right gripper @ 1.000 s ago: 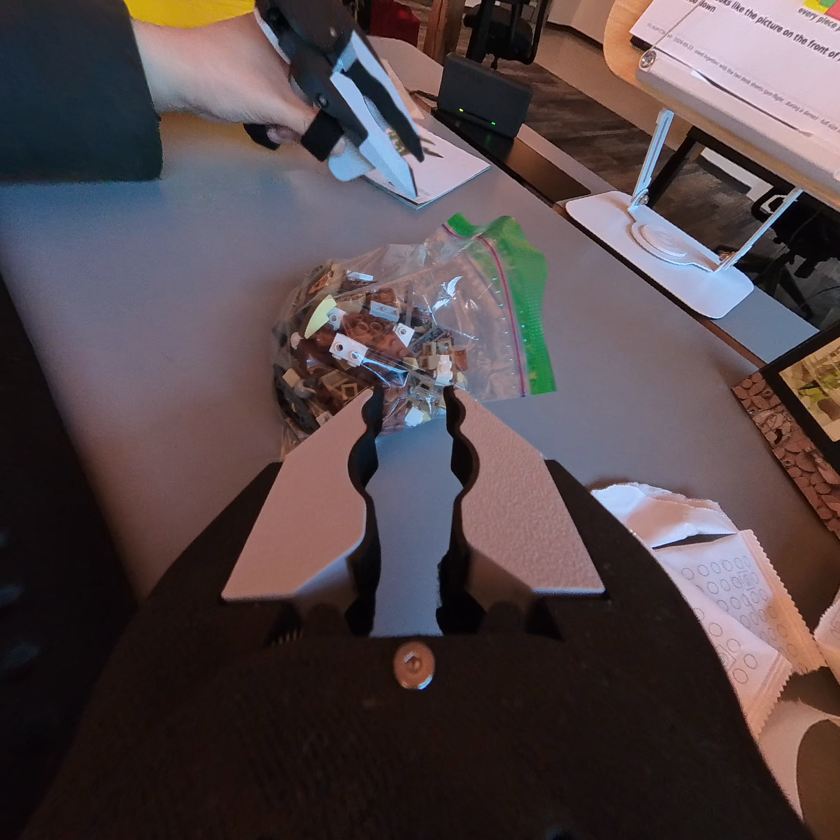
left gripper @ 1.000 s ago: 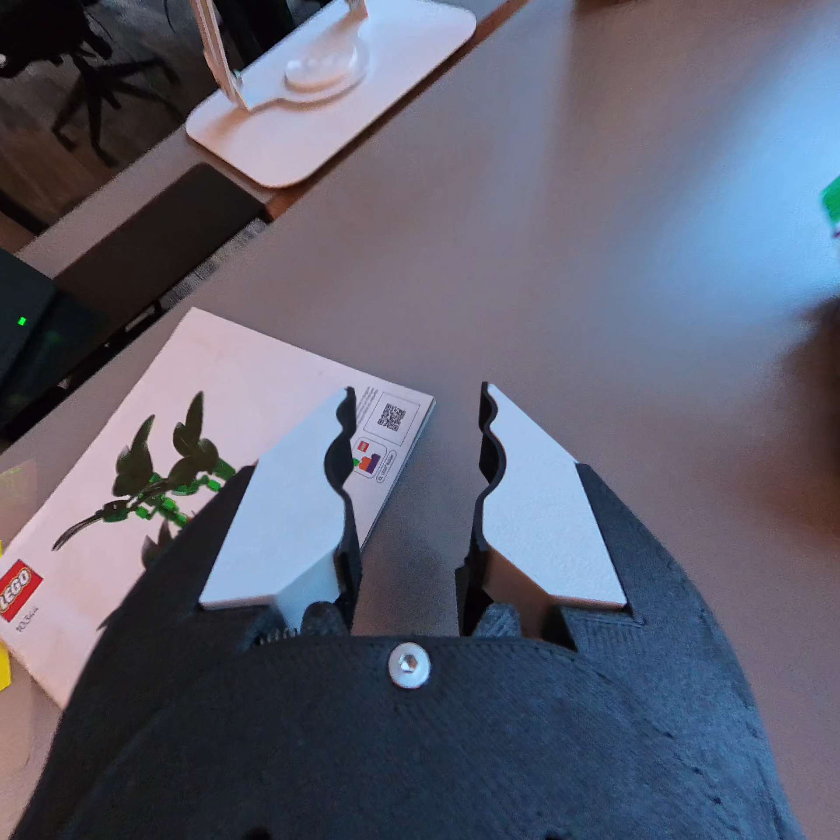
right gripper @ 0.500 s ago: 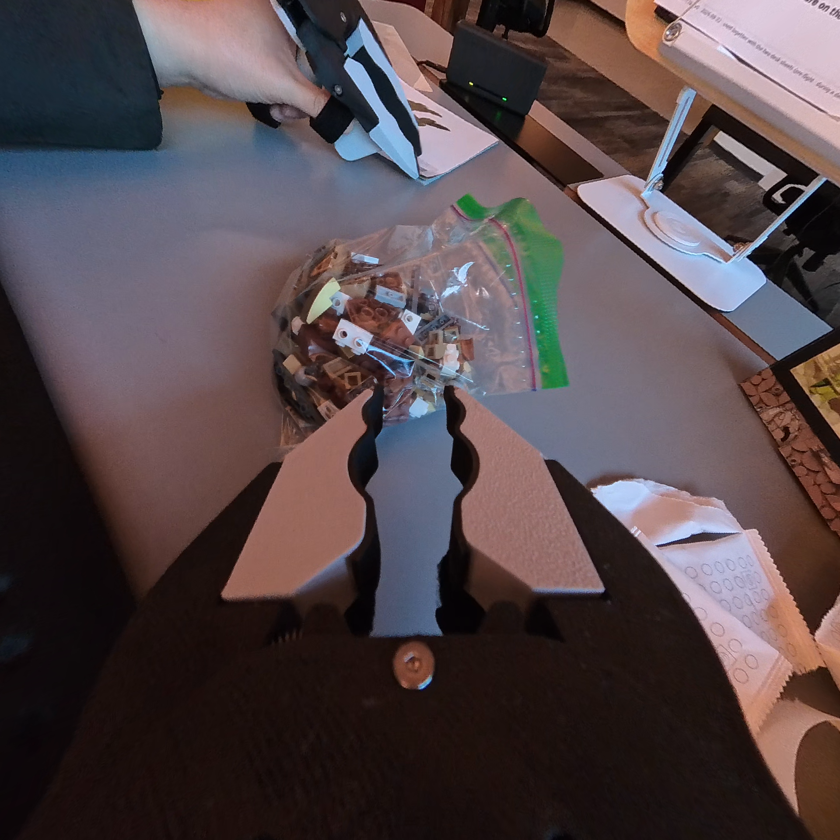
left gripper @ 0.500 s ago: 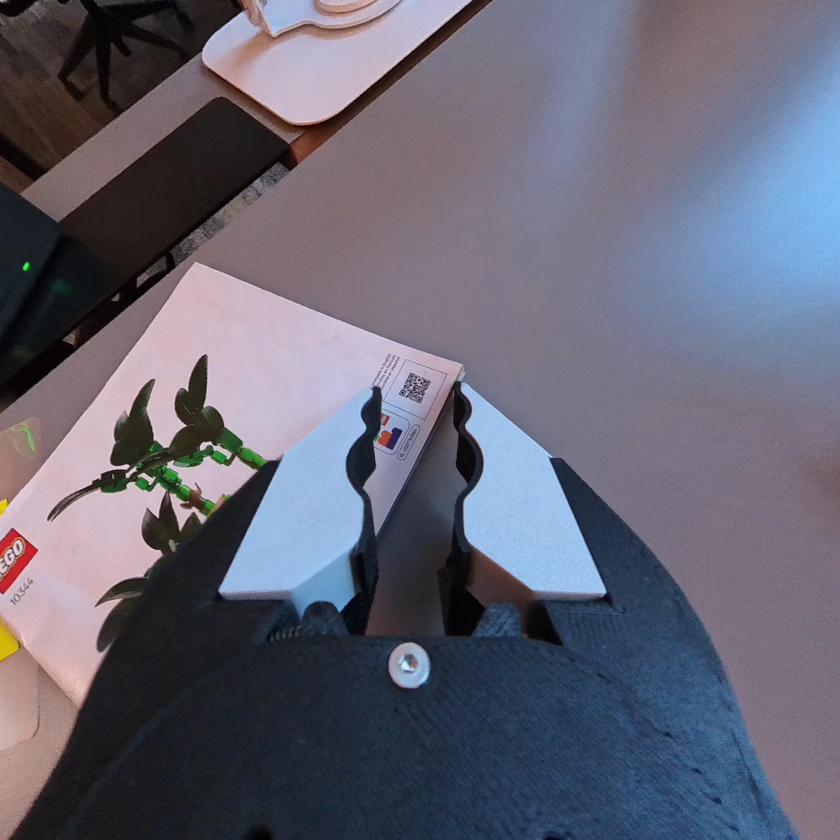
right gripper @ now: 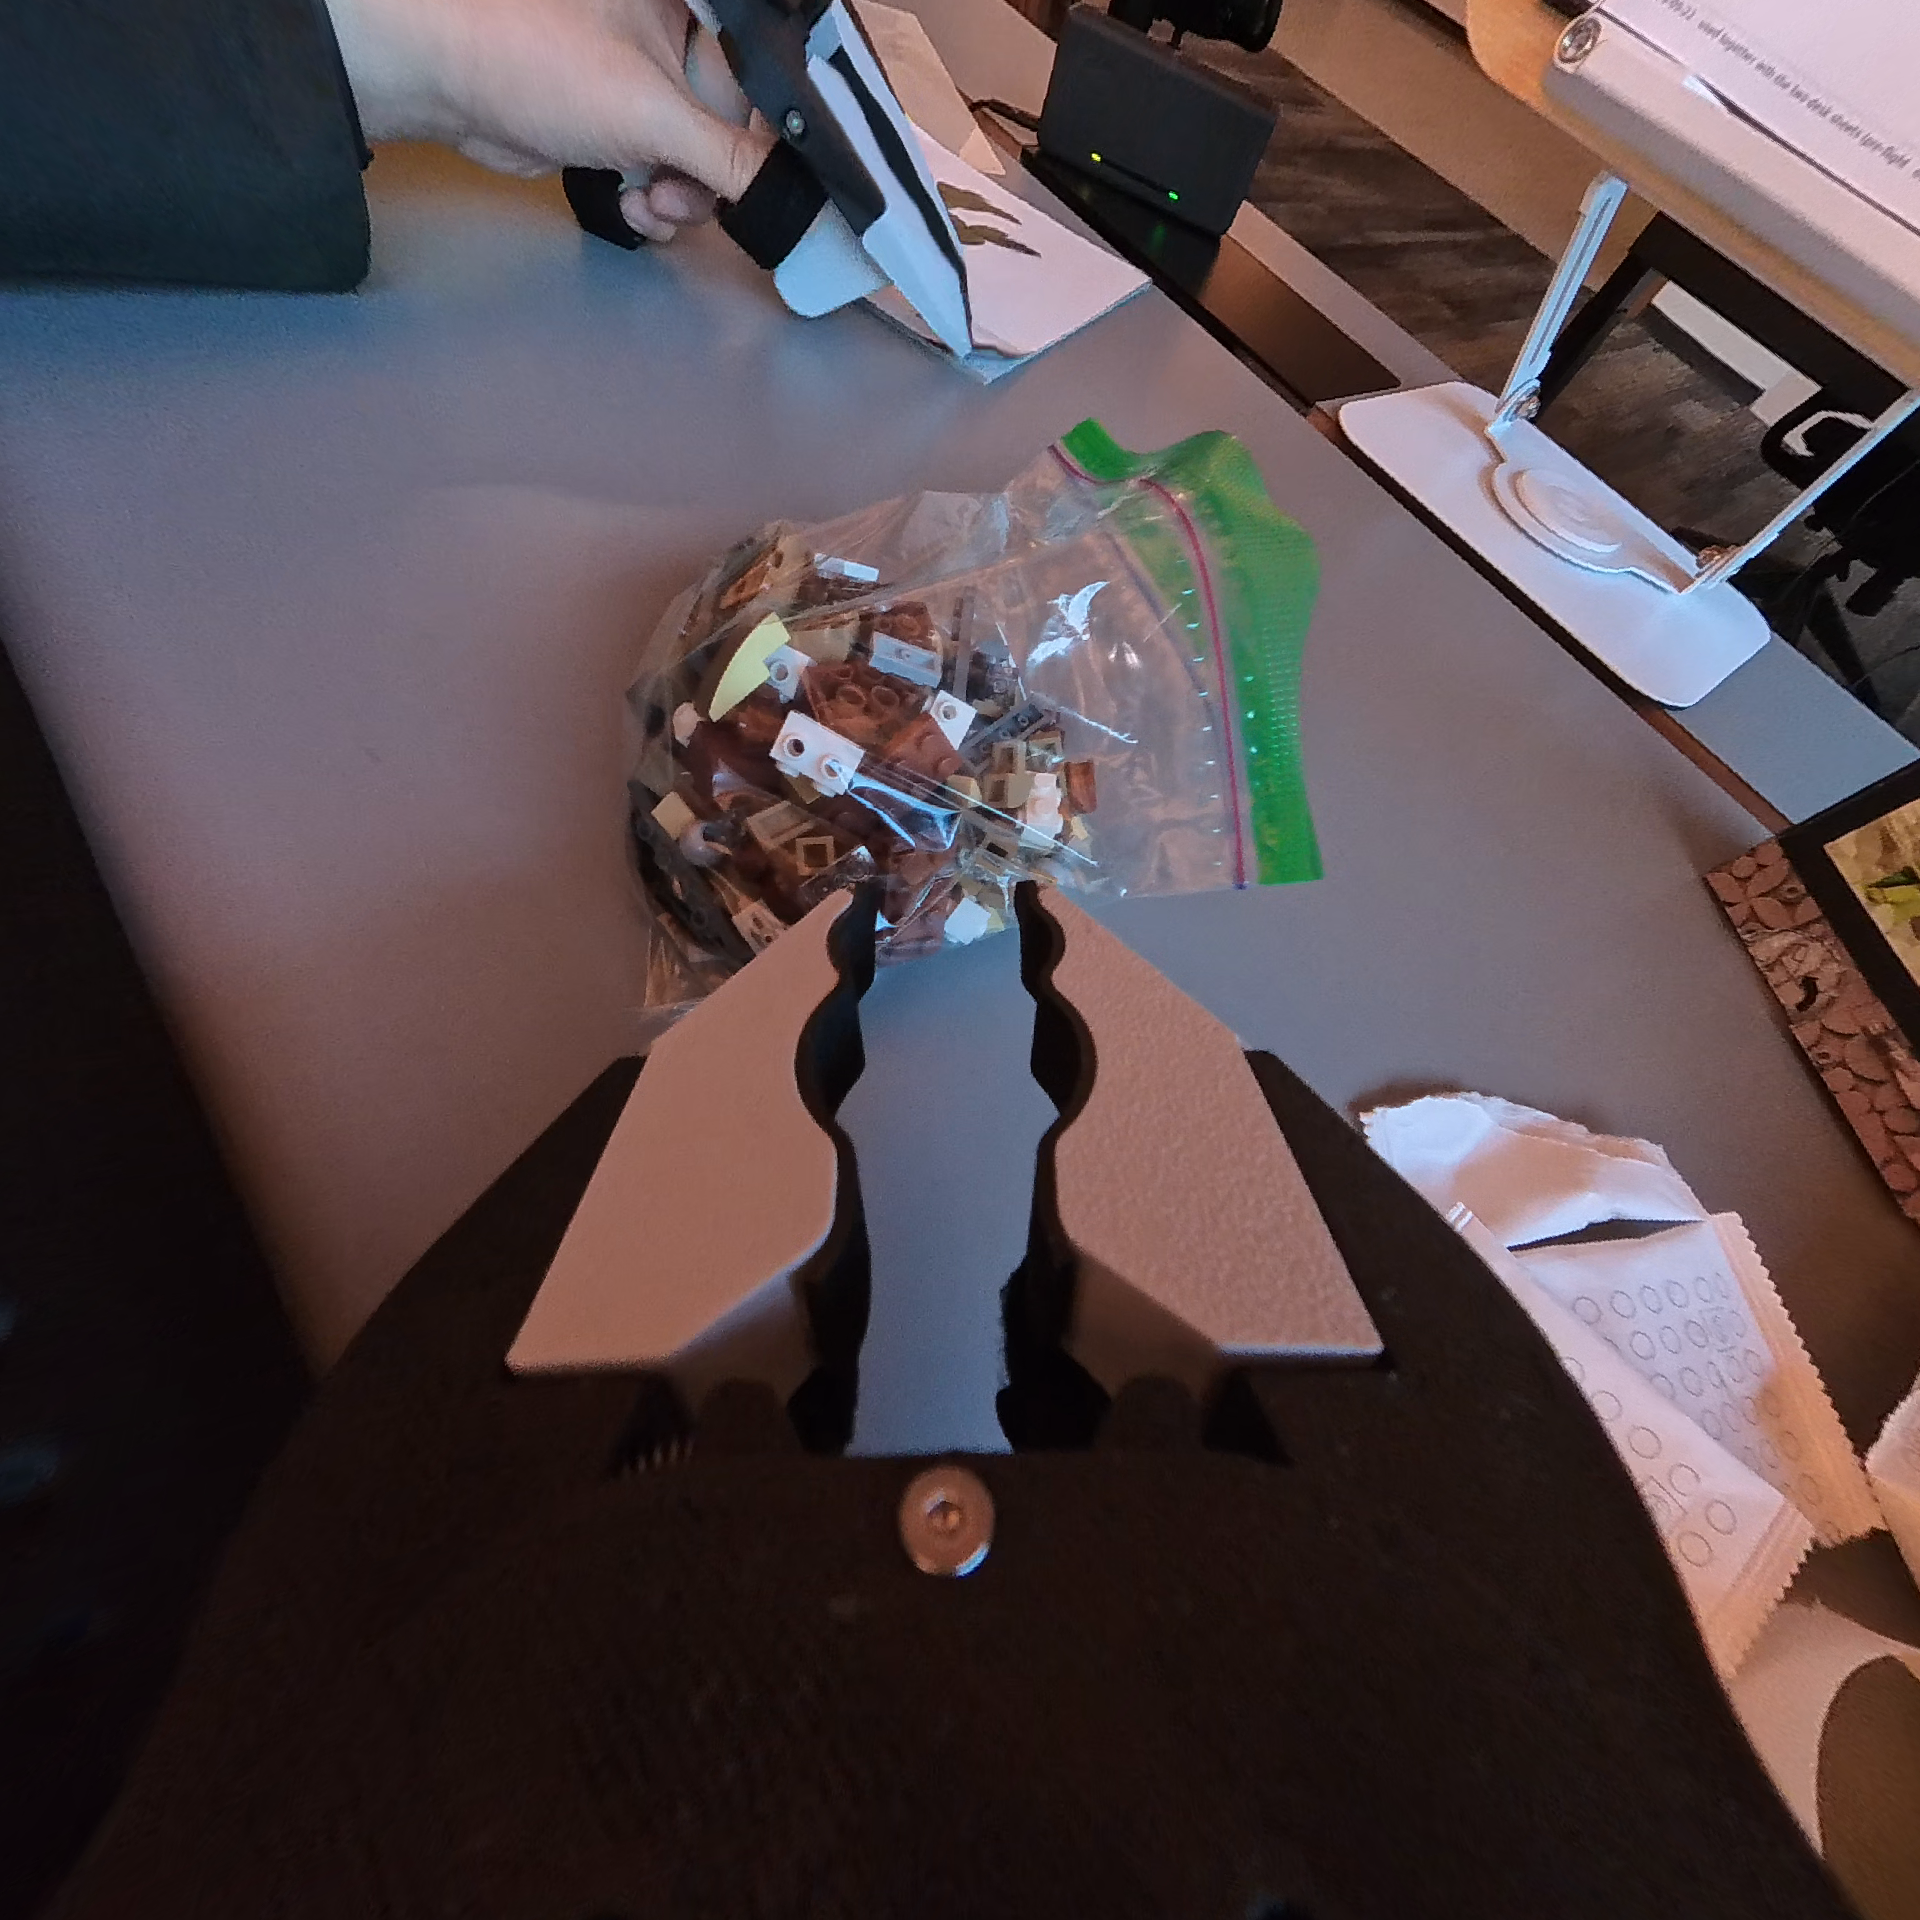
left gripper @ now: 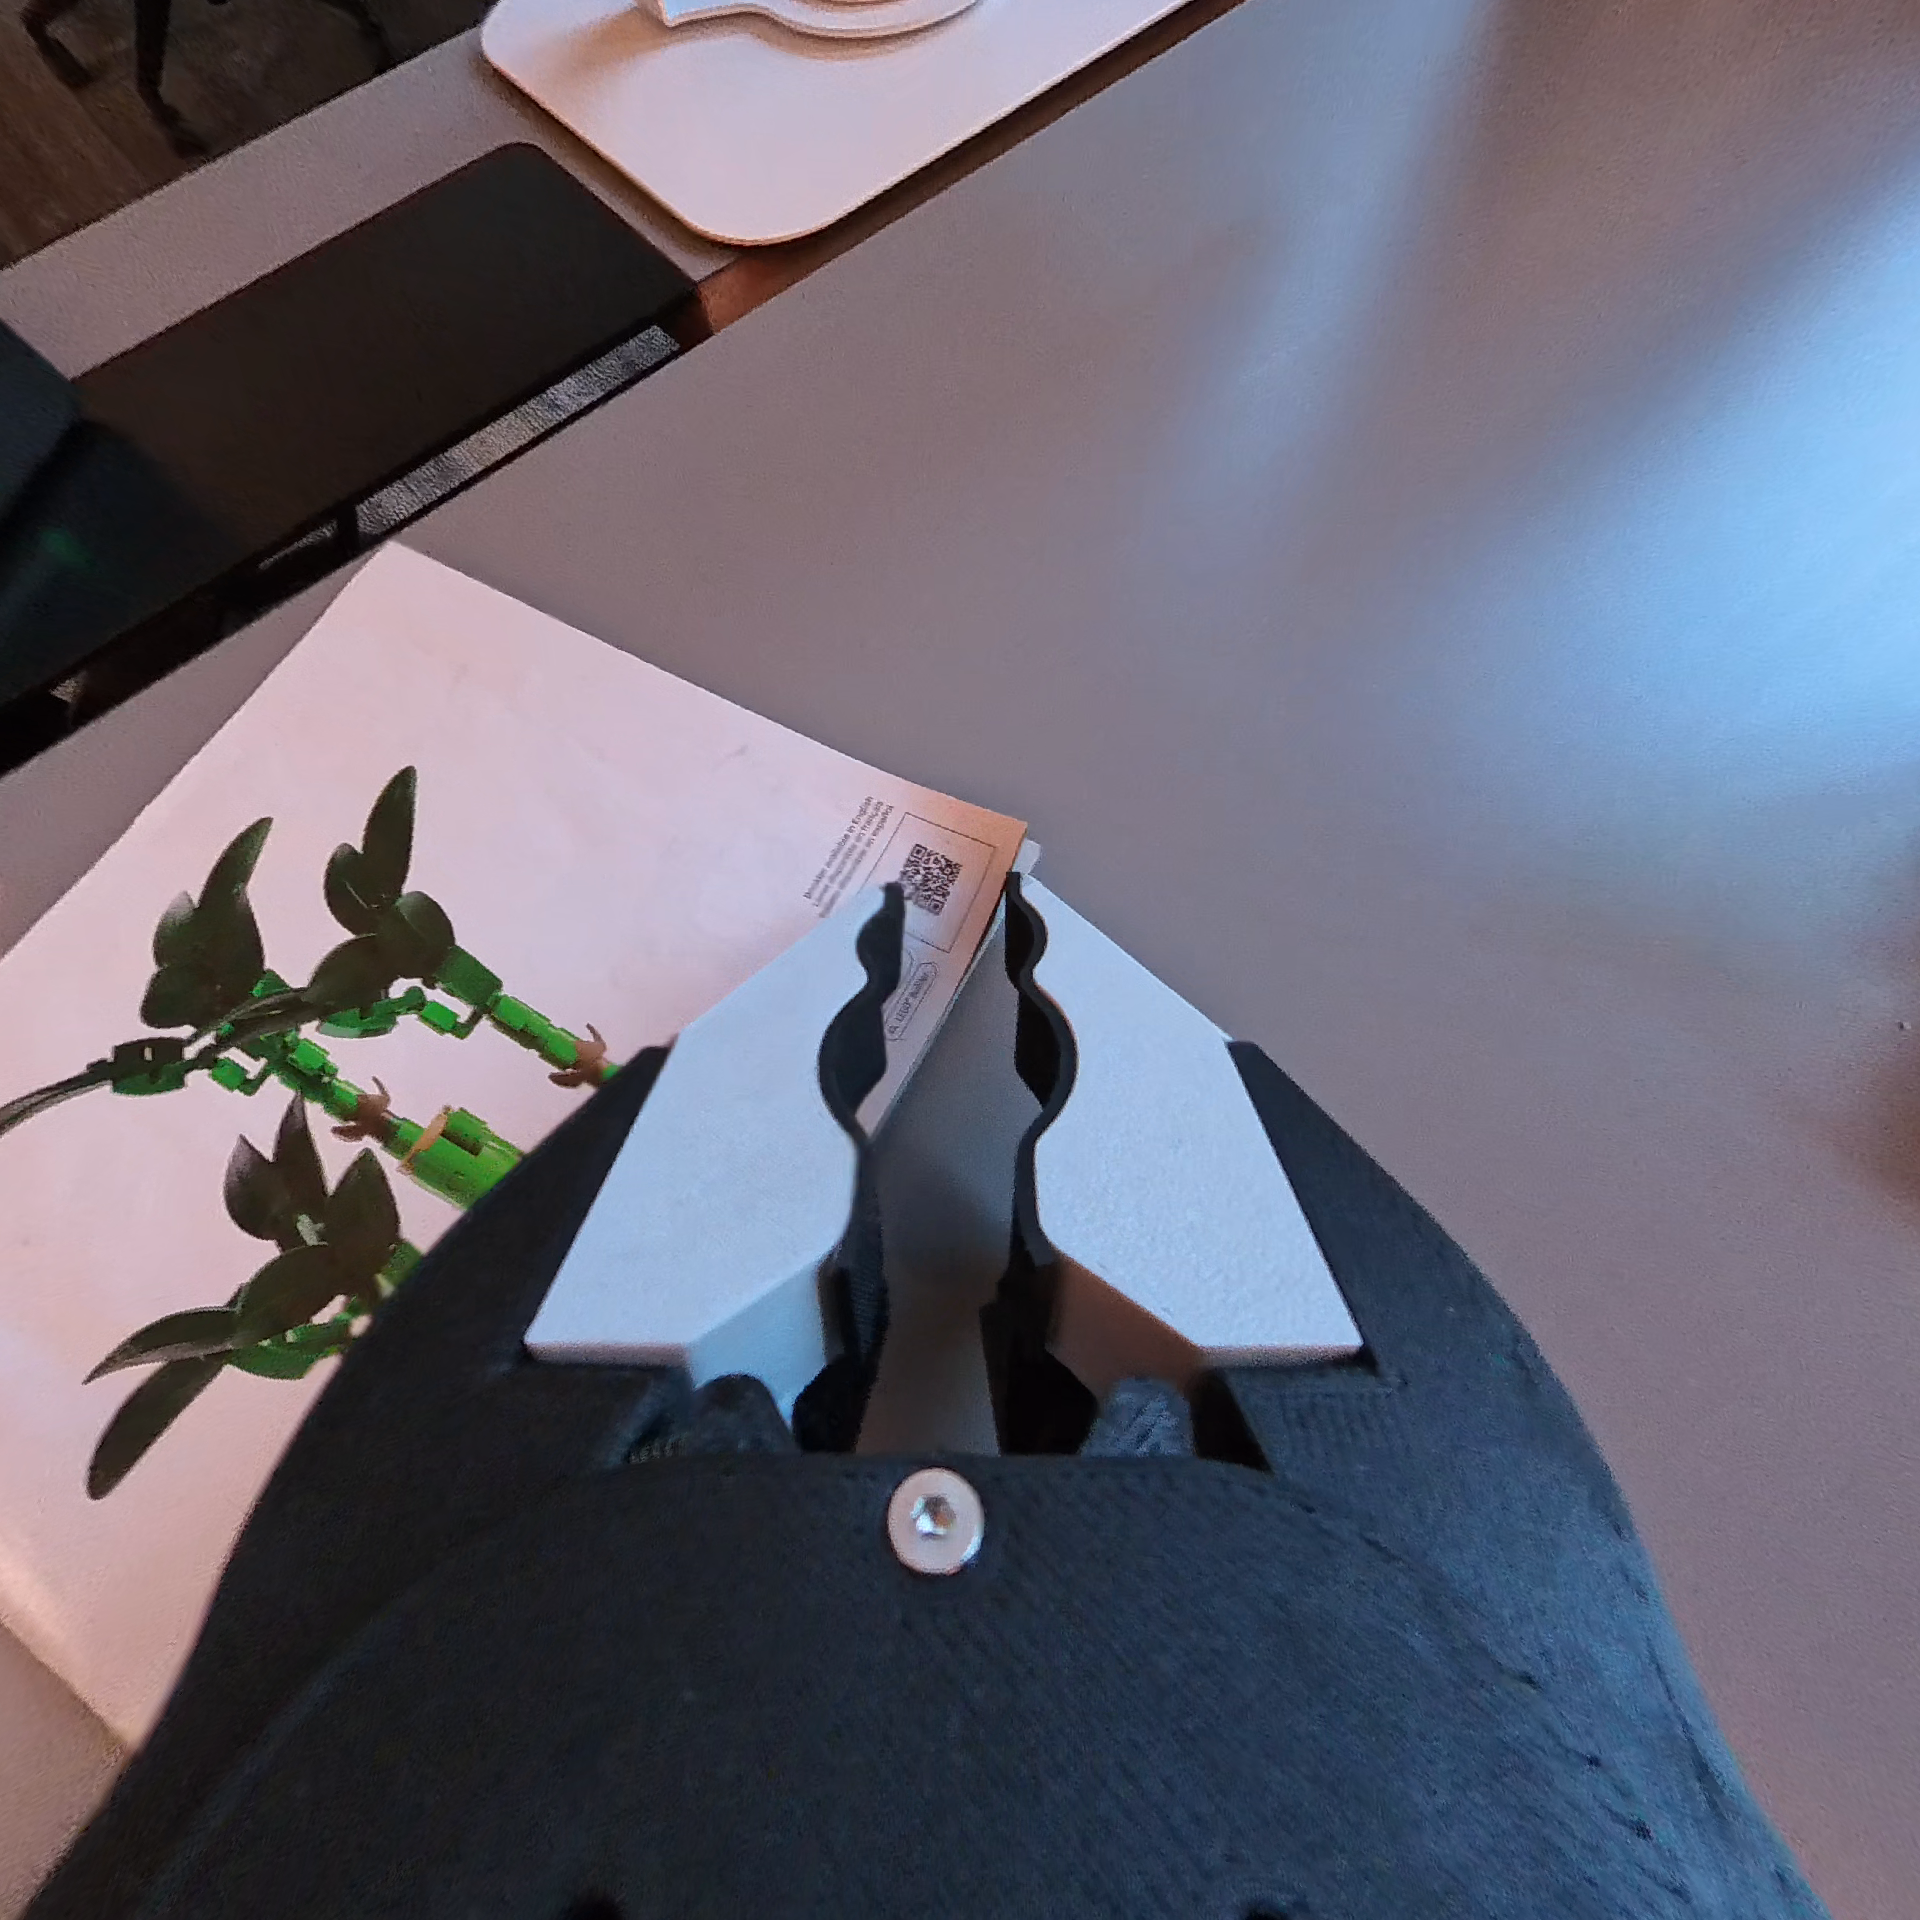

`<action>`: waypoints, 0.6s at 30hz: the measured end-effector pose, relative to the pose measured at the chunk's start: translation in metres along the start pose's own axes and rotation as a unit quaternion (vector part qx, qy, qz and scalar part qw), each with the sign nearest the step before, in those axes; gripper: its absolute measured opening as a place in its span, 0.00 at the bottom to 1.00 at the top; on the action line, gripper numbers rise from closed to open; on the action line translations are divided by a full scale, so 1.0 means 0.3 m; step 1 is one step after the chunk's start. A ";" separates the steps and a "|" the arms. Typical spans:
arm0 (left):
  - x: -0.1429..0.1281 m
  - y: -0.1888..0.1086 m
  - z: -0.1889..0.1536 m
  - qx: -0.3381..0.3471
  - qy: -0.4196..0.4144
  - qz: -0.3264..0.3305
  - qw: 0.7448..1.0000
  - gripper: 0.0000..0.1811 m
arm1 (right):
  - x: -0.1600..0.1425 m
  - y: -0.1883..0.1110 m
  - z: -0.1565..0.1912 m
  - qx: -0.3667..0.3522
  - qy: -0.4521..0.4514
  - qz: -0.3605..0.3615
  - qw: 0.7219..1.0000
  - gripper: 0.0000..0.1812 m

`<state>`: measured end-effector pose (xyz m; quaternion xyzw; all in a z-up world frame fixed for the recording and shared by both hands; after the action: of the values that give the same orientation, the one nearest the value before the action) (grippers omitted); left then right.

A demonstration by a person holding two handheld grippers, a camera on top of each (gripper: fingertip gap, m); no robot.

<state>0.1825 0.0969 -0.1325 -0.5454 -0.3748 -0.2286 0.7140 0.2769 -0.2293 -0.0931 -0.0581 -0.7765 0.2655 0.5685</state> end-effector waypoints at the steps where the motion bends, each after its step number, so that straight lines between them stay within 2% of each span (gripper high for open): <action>1: 0.000 0.000 0.002 -0.003 -0.006 0.000 1.000 0.08 | 0.000 0.001 0.000 0.000 0.000 0.001 1.000 0.15; 3: 0.001 -0.002 0.009 -0.007 -0.020 -0.001 1.000 0.00 | -0.001 0.001 0.001 0.000 -0.002 0.002 1.000 0.15; 11: 0.019 -0.026 0.093 0.008 -0.100 -0.036 0.994 0.00 | -0.004 0.004 0.004 0.003 -0.003 0.004 1.000 0.15; 18: 0.030 -0.059 0.166 -0.002 -0.194 -0.072 0.978 0.00 | -0.010 0.010 0.009 0.007 -0.007 0.011 1.000 0.15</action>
<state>0.1608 0.1396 -0.1083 -0.5528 -0.5439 -0.1695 0.6081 0.2747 -0.2288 -0.0978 -0.0608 -0.7778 0.2772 0.5607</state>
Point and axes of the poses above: each gripper's, where its closed fingertips meet, y out along the fingers, x out of its top, z = x × y across the jaws, the point moved 4 cm from there along -y, back along the fingers, and after that the axes turned 6 degrees about x, right-handed, at the moved point
